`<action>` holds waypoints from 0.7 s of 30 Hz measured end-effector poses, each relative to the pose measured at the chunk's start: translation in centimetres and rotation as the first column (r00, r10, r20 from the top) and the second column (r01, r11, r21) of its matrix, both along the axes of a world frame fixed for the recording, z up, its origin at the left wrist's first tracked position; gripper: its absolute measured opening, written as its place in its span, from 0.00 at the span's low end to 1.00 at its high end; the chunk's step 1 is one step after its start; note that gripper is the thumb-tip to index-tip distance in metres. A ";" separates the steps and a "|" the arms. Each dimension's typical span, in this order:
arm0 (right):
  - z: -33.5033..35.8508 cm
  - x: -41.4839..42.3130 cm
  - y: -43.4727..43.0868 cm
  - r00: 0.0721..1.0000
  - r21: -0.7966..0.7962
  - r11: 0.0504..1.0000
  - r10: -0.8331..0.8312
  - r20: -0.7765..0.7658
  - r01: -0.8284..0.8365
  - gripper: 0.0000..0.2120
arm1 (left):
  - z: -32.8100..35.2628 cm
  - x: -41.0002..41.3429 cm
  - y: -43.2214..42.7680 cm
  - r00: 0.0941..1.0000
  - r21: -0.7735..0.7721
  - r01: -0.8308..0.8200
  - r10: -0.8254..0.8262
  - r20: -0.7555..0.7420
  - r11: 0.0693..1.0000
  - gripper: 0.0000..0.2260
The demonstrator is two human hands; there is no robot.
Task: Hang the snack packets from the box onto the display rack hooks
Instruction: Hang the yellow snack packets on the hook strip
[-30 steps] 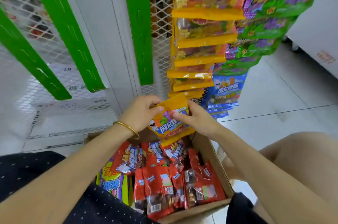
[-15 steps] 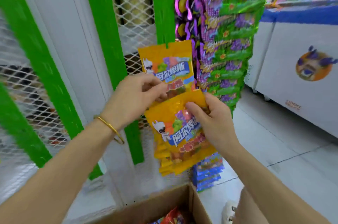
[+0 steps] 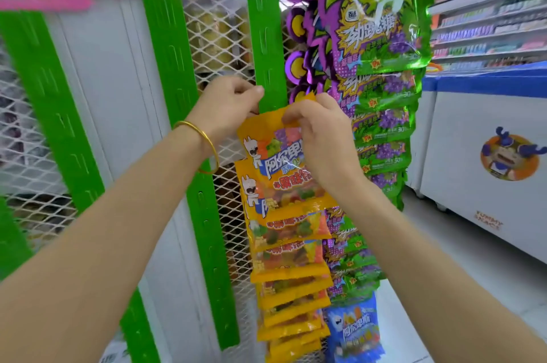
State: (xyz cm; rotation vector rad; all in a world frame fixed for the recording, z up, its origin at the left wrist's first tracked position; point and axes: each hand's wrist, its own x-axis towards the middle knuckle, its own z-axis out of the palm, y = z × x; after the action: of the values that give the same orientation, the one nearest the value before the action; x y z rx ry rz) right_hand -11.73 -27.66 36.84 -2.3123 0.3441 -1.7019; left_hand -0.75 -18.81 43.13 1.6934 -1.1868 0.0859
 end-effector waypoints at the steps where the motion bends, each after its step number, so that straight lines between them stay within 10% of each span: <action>1: 0.2 0.4 -0.1 1.000 0.003 1.000 -0.010 0.011 0.010 0.14 | 0.3 0.2 0.0 0.999 0.034 -0.008 0.007 0.034 0.999 0.06; 21: -0.3 2.1 -0.2 0.993 0.019 0.994 -0.113 0.038 0.112 0.18 | 0.8 0.4 -1.1 0.993 0.112 -0.112 0.108 0.039 0.987 0.13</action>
State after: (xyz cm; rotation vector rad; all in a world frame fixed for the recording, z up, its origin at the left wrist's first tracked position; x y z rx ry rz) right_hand -9.60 -27.81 36.49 -2.2841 0.4874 -1.7865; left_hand -0.38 -19.87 43.91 1.8641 -1.1401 0.1157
